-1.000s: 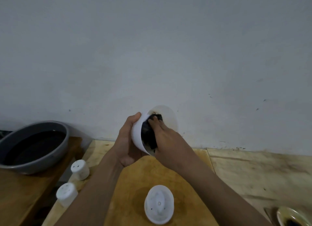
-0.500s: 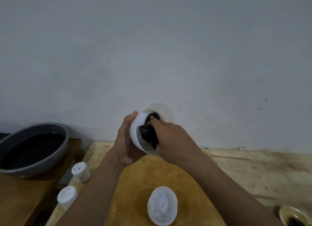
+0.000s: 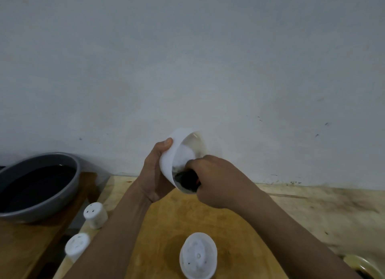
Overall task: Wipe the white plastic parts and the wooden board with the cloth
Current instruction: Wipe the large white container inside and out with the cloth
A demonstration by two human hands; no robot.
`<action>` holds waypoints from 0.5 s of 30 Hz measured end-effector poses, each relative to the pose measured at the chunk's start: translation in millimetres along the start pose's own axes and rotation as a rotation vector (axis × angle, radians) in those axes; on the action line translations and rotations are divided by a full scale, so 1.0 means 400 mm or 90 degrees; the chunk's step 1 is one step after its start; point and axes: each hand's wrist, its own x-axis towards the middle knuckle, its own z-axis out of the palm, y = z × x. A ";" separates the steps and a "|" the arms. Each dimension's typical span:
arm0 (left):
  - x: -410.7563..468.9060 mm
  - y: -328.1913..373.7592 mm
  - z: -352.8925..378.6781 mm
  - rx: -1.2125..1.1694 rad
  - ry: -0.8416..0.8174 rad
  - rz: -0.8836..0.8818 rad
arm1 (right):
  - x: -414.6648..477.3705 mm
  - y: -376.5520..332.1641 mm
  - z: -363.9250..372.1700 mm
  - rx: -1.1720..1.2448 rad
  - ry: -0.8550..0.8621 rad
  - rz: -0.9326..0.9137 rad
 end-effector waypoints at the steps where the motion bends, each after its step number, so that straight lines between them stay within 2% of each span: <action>1: 0.001 0.000 0.001 0.009 0.003 -0.003 | 0.004 0.008 0.005 0.017 0.021 0.019; 4: 0.008 0.002 0.009 0.028 0.019 -0.014 | 0.018 0.022 0.024 0.075 0.140 0.099; 6: 0.012 0.006 0.009 0.028 0.023 -0.016 | 0.019 0.021 0.031 0.135 0.189 0.106; 7: 0.013 0.008 0.008 0.026 0.018 -0.012 | 0.017 0.020 0.033 0.168 0.176 0.081; 9: 0.013 0.006 0.004 0.022 0.004 -0.001 | 0.003 0.020 0.033 0.204 0.078 0.025; 11: 0.012 -0.003 0.003 0.013 -0.001 0.002 | -0.005 0.030 0.023 0.131 -0.007 -0.008; 13: 0.015 -0.014 0.008 0.007 0.003 -0.004 | 0.000 0.045 0.014 0.023 -0.006 -0.005; 15: 0.020 -0.017 0.017 0.023 0.013 -0.016 | 0.006 0.056 0.014 -0.019 0.056 0.026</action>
